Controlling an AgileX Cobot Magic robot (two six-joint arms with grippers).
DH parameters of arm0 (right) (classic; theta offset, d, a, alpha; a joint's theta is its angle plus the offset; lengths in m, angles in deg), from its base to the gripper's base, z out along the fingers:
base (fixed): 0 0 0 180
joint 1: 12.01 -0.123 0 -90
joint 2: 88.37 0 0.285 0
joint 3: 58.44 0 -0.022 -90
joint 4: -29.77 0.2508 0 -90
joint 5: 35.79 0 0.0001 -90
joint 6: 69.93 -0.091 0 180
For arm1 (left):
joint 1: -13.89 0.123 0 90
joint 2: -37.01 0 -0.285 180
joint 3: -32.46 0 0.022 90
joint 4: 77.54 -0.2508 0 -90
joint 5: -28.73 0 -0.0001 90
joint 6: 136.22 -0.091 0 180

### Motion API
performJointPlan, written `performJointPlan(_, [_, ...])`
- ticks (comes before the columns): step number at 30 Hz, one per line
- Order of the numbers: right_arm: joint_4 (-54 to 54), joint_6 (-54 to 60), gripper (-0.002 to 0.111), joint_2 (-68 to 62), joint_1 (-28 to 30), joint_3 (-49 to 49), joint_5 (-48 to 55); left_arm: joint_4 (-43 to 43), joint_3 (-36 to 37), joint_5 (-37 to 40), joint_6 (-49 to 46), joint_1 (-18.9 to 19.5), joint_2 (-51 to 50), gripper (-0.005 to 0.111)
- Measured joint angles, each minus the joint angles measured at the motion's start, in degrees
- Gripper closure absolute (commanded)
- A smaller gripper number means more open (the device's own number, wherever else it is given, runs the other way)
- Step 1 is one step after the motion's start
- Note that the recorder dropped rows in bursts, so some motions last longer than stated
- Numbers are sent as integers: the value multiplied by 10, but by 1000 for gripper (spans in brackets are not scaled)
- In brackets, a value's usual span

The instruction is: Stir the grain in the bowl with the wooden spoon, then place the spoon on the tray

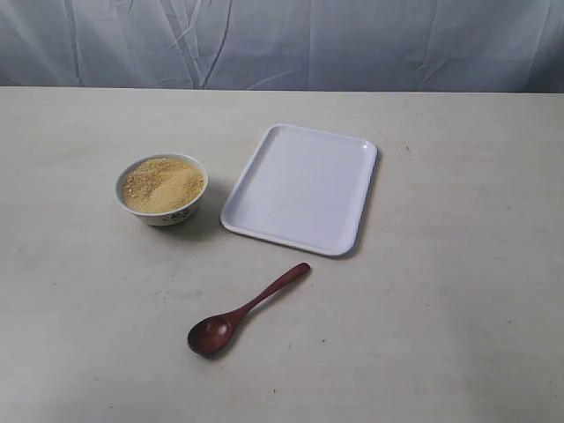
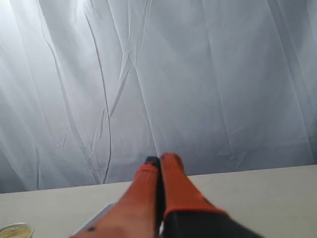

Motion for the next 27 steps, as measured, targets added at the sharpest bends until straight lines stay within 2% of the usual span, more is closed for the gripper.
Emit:
performJointPlan(9, [0, 0, 108, 0, 0, 0, 26, 0, 0, -3, 0, 0, 0, 107])
performJointPlan(15, [4, 0, 108, -82, 0, 19, 72, 0, 0, -6, 0, 0, 0, 107])
performJointPlan(22, [10, 7, 108, -287, 0, 159, 192, 0, 0, -6, 0, 0, 0, 107])
performJointPlan(27, [10, 79, 109, -440, 0, 280, 311, 0, 0, -6, 0, 0, 0, 107])
